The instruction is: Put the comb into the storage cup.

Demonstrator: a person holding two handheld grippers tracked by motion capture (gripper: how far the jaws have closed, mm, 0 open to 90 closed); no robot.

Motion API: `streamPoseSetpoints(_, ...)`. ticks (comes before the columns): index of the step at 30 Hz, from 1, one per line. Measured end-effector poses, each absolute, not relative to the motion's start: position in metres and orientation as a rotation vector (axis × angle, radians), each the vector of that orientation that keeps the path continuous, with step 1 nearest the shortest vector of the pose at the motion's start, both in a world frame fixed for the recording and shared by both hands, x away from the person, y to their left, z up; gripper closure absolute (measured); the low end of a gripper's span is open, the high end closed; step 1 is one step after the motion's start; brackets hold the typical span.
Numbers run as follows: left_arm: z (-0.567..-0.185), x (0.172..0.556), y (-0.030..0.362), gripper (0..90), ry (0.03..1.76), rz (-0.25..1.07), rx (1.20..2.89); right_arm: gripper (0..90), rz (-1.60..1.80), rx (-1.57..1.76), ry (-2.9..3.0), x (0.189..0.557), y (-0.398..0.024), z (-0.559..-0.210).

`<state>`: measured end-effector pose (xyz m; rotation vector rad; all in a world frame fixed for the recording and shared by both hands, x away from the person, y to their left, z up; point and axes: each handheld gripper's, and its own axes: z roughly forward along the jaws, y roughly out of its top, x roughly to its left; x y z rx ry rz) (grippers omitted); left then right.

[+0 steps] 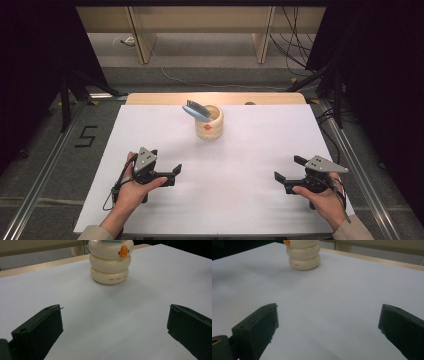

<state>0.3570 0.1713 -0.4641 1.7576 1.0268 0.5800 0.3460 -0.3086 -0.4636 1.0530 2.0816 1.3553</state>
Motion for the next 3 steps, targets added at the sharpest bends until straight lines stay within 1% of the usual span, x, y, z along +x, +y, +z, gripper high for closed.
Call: streamPoseSetpoints(3, -0.4641, 0.3572, 0.1708, 0.0, 1.026, 0.580, 1.760, 4.1, 1.360, 1.050, 2.080, 0.3460, -0.3085, -0.4637)
